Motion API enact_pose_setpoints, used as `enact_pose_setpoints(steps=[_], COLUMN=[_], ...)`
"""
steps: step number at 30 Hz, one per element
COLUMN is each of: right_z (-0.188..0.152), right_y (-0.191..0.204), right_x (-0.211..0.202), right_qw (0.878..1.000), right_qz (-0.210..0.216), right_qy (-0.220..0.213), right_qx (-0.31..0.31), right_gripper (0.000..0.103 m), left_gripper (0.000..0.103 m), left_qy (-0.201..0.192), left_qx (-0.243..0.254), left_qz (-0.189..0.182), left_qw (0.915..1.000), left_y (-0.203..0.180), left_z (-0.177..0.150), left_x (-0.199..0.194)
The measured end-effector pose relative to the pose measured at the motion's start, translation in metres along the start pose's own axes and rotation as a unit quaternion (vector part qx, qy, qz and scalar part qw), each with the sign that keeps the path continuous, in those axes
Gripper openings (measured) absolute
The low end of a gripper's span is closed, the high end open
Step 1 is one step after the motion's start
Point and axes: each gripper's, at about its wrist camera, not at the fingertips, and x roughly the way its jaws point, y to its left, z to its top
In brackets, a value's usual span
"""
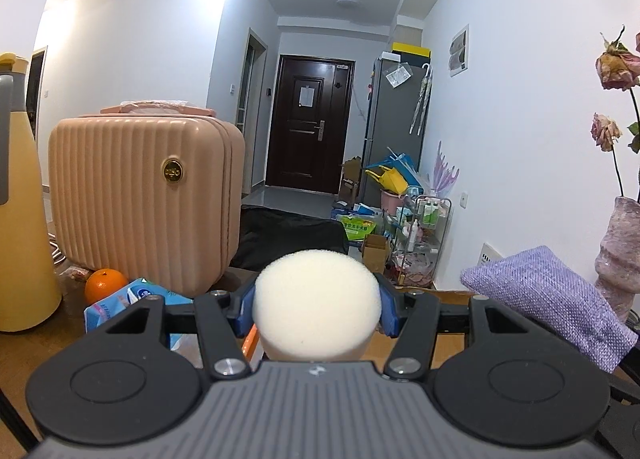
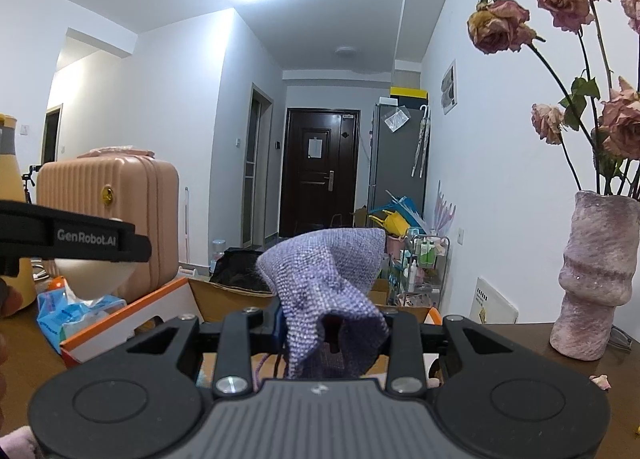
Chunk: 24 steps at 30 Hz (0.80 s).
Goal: Organize soft objects
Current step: 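Carry the white sponge and lilac pouch over the cardboard box with both tools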
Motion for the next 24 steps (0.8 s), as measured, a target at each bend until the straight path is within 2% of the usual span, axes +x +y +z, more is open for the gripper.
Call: enact_pose_setpoints(steps=[10, 24], right_z=[0.003, -0.005], right_y=[-0.004, -0.004], right_x=[0.022, 0.053], right_qw=[1.0, 0.996], right_qz=[-0.003, 0.004], right_qy=[0.025, 0.085], right_qx=[0.004, 0.005], right_gripper=[0.032, 0.032], left_gripper=[0.058, 0.058], left_qy=[0.011, 0.053], left_qx=[0.005, 0.018], left_qz=[0.004, 0.013], left_qw=[0.9999, 0.9983], left_y=[-0.003, -0.004], left_z=[0.005, -0.004], left_x=[0.021, 0.058])
